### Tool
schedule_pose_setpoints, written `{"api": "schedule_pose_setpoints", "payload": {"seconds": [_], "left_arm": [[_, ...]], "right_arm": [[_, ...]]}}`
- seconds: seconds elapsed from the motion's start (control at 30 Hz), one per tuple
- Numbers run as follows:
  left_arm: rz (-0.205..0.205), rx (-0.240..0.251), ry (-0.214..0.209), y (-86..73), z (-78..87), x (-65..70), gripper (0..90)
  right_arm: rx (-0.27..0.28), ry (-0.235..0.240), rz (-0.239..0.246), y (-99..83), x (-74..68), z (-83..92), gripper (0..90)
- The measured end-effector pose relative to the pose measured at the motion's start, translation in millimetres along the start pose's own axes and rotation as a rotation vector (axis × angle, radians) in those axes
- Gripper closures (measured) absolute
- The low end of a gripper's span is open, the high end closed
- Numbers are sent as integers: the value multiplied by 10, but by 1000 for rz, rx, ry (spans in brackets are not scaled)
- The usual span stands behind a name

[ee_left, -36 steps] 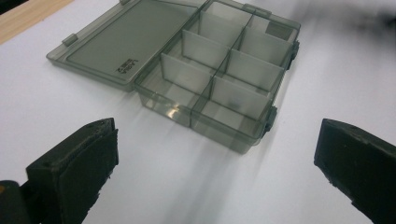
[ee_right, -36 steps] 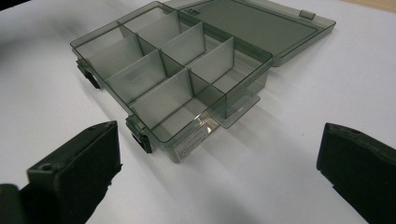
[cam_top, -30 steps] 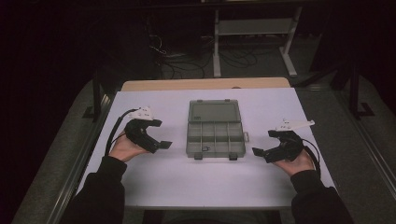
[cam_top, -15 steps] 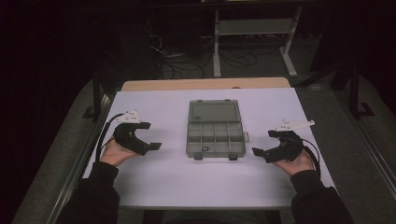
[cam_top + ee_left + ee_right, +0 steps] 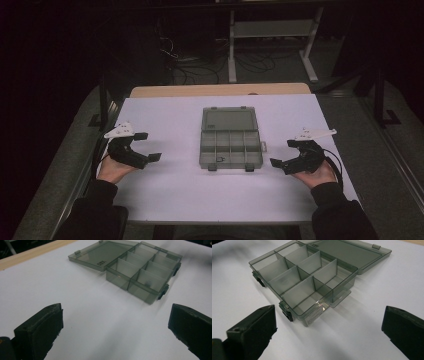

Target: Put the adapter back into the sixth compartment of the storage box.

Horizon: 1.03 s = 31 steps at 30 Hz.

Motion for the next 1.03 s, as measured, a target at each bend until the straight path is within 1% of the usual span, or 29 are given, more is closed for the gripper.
{"api": "schedule_pose_setpoints", "payload": {"seconds": [0.03, 0.1, 0.23, 0.43, 0.7, 0.87, 0.93, 1.03], "left_arm": [[5, 7, 2, -18, 19, -4, 0], [5, 5, -5, -45, 27, 0, 0], [8, 7, 2, -85, 39, -2, 0], [12, 33, 8, -138, 78, -8, 0], [33, 43, 16, -230, 108, -41, 0], [34, 52, 19, -224, 109, -49, 0], [34, 44, 18, -234, 106, -49, 0], [35, 48, 19, -233, 108, -48, 0]], "right_arm": [[1, 0, 0, 0, -1, 1, 0], [1, 0, 0, 0, -2, 2, 0], [2, 1, -2, 0, -1, 4, 0], [7, 2, -2, 2, 0, 9, 0], [10, 3, -6, 1, -3, 16, 0], [12, 5, -4, 2, -5, 17, 0], [14, 4, -6, 4, -4, 20, 0], [13, 4, -5, 3, -3, 19, 0]]}}
Point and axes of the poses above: each handheld gripper's, and its own axes: z roughly backward along the jaws, y roughly out of its top, x roughly to its right, the point moved 6 cm from there along -z, roughly forward along the jaws, and after that the axes turned 2 degrees about x, right-handed, at the moved point
